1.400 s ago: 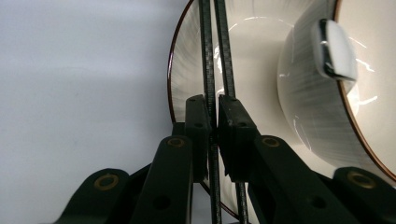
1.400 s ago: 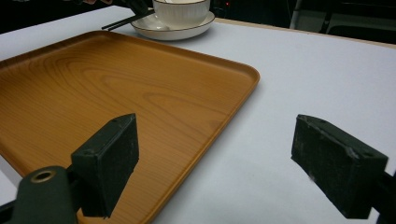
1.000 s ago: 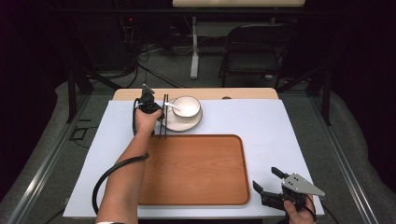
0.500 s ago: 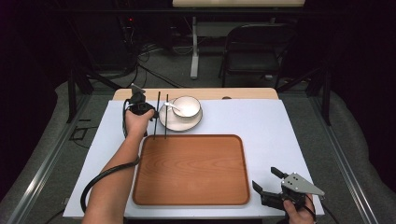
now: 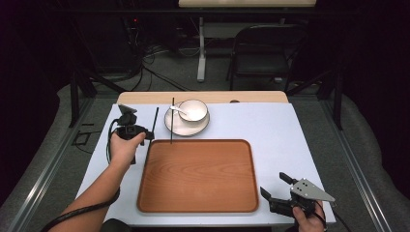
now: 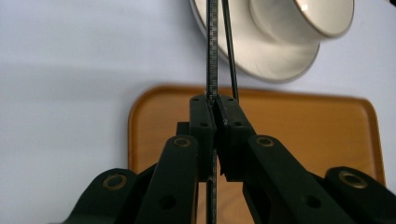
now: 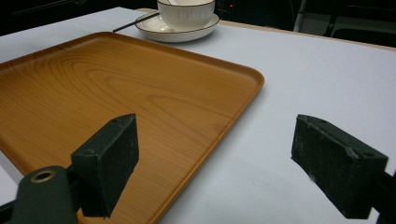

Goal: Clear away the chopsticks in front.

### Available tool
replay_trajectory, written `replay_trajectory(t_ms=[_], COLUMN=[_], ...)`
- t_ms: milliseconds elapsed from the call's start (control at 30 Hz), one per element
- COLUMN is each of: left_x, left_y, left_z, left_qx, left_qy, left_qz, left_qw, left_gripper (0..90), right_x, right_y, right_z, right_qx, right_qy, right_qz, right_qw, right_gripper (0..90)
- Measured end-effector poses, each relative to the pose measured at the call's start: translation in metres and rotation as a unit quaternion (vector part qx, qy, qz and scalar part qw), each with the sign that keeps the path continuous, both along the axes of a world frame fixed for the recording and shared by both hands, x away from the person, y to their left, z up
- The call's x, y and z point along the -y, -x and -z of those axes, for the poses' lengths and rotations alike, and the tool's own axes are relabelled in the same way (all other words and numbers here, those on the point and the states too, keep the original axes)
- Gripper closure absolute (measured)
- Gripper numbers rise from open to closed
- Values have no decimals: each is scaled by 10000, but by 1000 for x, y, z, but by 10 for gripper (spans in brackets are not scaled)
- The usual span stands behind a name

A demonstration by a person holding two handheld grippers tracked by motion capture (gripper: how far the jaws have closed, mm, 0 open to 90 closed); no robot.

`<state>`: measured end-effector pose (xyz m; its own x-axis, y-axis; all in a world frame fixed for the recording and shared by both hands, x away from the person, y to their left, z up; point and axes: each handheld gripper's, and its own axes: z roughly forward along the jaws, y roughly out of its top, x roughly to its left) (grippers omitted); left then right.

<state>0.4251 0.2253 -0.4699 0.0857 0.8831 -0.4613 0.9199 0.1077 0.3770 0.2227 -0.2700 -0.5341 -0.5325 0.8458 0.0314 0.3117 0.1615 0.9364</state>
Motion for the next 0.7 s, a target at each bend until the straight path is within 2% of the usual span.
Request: replay_trajectory(t_ms=[33, 67, 100, 233, 300, 333, 400, 533, 600, 700], left_x=[0, 0, 0, -1, -1, 0, 1, 5, 10, 18], left_y=[6, 6, 19, 44, 49, 60, 69, 80, 87, 91], left_z=[0, 0, 1, 3, 4, 6, 9, 16, 23, 31], left_qx=[16, 16, 27, 79, 91, 114, 145, 79, 6, -47], left_qy=[0, 0, -2, 65, 71, 11, 19, 11, 3, -86], left_qz=[32, 32, 130, 312, 342, 431, 467, 571, 682, 802], left_qw=[10000, 10000, 9999, 9995, 9993, 9990, 9988, 9983, 9977, 9967], left_gripper=[858, 858, 858, 858, 859, 858, 859, 858, 858, 858], right_x=[0, 0, 0, 0, 0, 0, 0, -1, -1, -1], right_y=[0, 0, 0, 1, 2, 2, 2, 2, 2, 2], right_z=[0, 0, 0, 0, -1, -1, -1, 0, 0, 0], right_qx=[1, 22, 26, 60, 73, 76, 71, 63, 65, 58], right_qy=[0, 22, 23, 30, 33, 50, 47, 32, 41, 34], right_qz=[5, 2, 11, 39, 50, 55, 63, 86, 79, 84], right_qw=[10000, 10000, 10000, 10000, 10000, 9999, 9999, 9999, 9999, 9999], right_gripper=[145, 145, 145, 145, 145, 145, 145, 145, 145, 145])
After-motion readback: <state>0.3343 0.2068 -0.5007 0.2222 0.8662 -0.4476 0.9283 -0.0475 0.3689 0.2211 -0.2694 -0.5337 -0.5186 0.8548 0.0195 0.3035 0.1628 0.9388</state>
